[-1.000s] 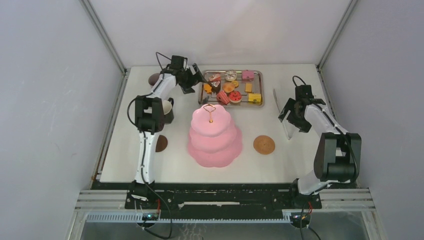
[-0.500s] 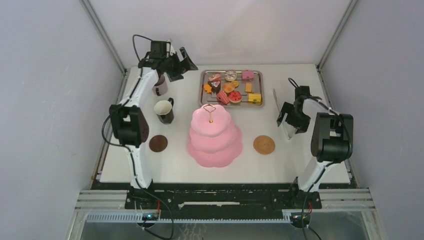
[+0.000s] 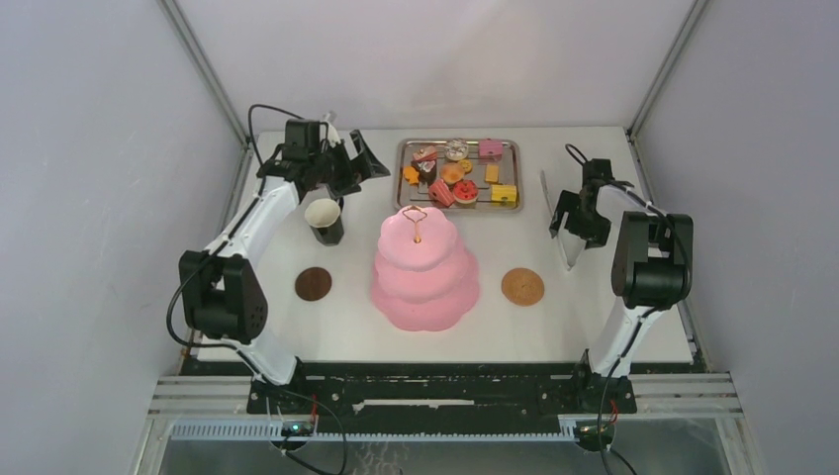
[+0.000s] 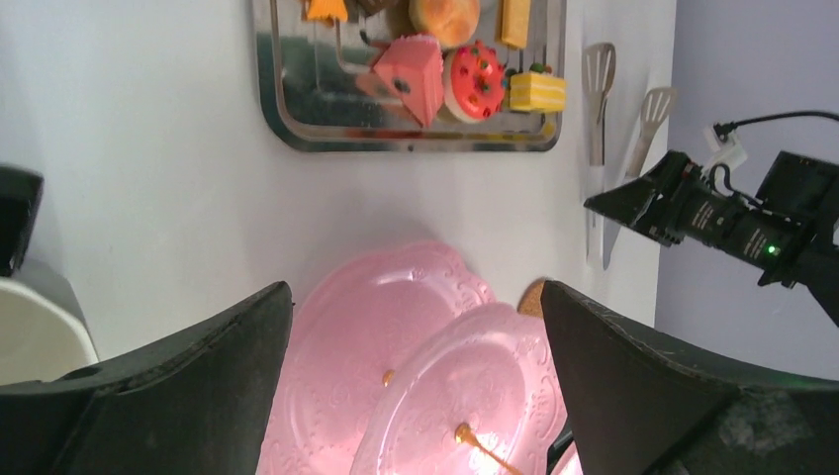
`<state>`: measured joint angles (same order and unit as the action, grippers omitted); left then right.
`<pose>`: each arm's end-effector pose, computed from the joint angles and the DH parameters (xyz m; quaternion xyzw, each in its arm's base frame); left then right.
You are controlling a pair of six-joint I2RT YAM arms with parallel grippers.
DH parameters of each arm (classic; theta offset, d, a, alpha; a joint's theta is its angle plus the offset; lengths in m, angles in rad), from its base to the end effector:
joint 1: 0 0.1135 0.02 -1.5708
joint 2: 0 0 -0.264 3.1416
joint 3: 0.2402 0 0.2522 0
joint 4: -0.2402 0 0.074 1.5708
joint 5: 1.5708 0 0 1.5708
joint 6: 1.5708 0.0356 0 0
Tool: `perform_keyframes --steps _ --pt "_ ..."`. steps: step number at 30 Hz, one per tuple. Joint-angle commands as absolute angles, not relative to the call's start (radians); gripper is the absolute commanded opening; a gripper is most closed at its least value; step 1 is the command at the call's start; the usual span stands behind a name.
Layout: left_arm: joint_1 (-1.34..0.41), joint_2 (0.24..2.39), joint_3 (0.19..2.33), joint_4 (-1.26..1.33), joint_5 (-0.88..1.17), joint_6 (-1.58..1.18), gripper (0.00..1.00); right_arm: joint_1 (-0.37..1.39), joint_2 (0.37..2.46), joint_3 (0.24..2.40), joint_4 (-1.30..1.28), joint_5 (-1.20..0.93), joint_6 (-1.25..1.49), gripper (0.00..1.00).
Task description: Serve the afternoon tea
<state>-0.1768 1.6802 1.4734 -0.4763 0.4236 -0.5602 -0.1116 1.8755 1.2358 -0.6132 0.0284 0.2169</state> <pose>0.3749 -0.0818 0.3172 -0.0796 0.8840 -0.3283 0.3233 0.3634 -0.0417 0.1631 0.1637 0.9736 -0.0057 0.1588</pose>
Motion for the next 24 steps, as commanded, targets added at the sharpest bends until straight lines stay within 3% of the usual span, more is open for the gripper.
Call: perform_keyframes --steps 1,6,9,22,24 --pt "-0.187 1.559 1.348 -0.38 0.446 -0.582 1.0 -0.105 1.853 1.237 -0.537 0.013 0.163 0.81" --pt "-0.189 1.502 1.299 -0.442 0.417 -0.529 1.0 -0.094 1.828 1.195 -0.514 -0.018 0.161 0.42" --pt "-0.19 1.461 1.252 -0.437 0.433 -0.517 1.0 -0.064 1.803 1.169 -0.504 0.012 0.16 0.31" --pt "-0.215 1.243 1.166 -0.51 0.371 -0.42 1.0 0.072 1.732 1.102 -0.543 0.158 0.17 0.2" --pt "-0.215 1.213 1.164 -0.51 0.303 -0.423 1.0 0.073 1.708 1.075 -0.537 0.166 0.174 0.14"
